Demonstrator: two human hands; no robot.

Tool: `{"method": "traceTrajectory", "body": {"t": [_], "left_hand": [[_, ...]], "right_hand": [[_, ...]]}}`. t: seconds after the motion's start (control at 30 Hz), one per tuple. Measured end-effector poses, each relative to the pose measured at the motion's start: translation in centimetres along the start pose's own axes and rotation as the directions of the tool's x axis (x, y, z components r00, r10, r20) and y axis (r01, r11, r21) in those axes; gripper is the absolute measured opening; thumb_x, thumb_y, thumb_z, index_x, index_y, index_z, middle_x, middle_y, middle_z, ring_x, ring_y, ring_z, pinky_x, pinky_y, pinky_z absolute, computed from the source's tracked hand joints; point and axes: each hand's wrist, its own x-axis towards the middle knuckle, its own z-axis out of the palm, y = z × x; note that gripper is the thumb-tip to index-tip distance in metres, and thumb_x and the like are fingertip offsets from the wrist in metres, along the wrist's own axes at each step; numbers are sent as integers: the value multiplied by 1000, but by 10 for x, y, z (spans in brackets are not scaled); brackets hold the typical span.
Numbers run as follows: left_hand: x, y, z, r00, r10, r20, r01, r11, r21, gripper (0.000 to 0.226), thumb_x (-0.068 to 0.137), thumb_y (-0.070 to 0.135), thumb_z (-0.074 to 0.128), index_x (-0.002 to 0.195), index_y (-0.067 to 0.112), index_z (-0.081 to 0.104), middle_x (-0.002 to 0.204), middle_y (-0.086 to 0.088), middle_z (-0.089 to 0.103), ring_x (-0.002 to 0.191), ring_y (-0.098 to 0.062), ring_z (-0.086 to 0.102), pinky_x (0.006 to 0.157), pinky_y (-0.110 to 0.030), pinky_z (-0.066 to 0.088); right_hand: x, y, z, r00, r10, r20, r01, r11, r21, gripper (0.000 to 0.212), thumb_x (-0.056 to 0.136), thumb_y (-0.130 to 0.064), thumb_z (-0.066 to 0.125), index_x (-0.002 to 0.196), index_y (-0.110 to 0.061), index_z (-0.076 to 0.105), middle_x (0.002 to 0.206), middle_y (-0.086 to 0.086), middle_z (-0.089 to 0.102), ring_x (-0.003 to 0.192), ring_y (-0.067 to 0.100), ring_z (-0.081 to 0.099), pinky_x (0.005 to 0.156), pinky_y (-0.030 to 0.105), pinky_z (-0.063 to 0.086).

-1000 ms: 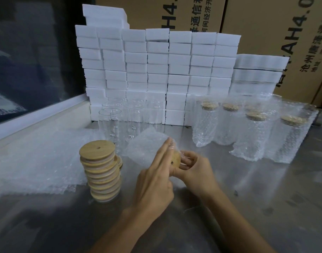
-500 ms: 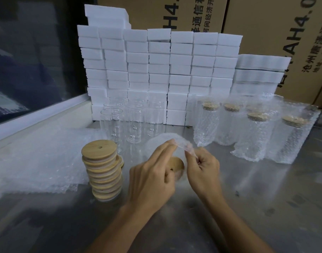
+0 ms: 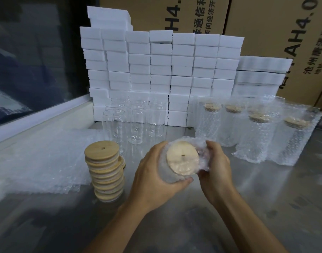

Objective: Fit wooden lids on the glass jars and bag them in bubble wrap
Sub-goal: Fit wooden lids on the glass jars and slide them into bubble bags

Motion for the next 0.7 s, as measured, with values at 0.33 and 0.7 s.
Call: {"method": "traceTrajectory", "body": {"t": [0.33,0.7], "left_hand": [[7,17,-7,937,-293,-190,143,817,-558,59,58,46,82,108,20,65,99,2,74,91,-14,72,75,-25,57],[3,21,4,960,-269,81,267,785,-558,73,52,32,91,116,23,57,102,7,73,91,-9,71,67,-18,54]], "right_hand": [[-12,19,7,939,-18,343,192,855,-481,63,80,-63,58,113,-11,72,107,9,75,98,4,71,79,28,55],[-2,18,0,989,-119,88,144,902,-408,31,104,-19,57,84,2,66,73,12,66,66,19,59,65,36,52]]}}
